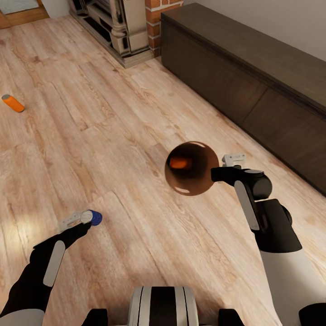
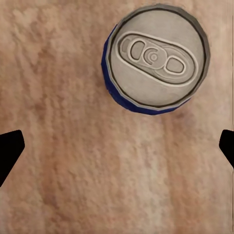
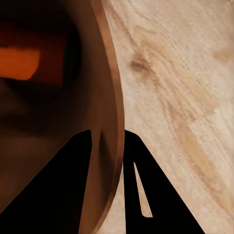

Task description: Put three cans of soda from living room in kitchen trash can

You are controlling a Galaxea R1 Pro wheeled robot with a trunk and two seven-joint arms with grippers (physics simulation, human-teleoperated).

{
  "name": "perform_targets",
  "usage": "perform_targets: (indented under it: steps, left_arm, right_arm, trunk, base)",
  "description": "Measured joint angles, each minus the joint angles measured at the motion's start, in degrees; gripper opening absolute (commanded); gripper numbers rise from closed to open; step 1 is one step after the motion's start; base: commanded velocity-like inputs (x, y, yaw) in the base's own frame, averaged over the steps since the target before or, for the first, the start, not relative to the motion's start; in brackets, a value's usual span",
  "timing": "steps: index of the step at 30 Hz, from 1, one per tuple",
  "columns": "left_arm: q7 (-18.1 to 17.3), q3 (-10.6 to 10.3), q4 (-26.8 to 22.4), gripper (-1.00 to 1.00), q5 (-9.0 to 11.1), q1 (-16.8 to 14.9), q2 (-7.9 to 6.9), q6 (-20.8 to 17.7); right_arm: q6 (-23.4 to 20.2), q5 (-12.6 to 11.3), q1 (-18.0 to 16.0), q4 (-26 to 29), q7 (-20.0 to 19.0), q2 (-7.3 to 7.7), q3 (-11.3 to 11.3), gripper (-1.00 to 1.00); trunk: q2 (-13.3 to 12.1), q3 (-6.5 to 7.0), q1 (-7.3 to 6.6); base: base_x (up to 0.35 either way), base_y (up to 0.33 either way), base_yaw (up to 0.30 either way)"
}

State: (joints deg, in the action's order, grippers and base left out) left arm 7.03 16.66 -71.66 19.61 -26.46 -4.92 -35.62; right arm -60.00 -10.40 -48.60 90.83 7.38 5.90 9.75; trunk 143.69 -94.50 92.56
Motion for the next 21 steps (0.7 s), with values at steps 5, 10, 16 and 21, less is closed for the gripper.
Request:
perform_targets:
  steps: [5,10,16,21]
  left_arm:
    - [0.0,0.0,0.0,1.00,0.1,0.0,0.00,0.0]
    - [0.0,-0.1,0.0,1.00,0.1,0.0,0.00,0.0]
    - [0.0,-0.1,-0.1,1.00,0.2,0.1,0.00,0.0]
    - [0.0,-0.1,-0.1,1.00,0.2,0.1,0.07,0.0]
  right_arm:
    - [0.0,0.6,-0.5,0.0,0.1,0.00,0.0,-1.00]
    - [0.0,0.4,-0.5,0.1,0.1,0.03,0.0,-1.00]
    - [0.0,0.4,-0.5,0.0,0.1,-0.03,0.0,-1.00]
    - [0.0,0.4,-0.5,0.0,0.1,-0.14,0.0,-1.00]
  trunk:
    - [0.0,0.00,0.00]
    - [0.0,0.00,0.00]
    - [0.0,0.00,0.00]
    - [0.0,0.00,0.00]
  base:
    - [0.249,0.000,0.000]
    - [0.083,0.000,0.000]
    - [0.010,0.000,0.000]
    - [0.002,0.000,0.000]
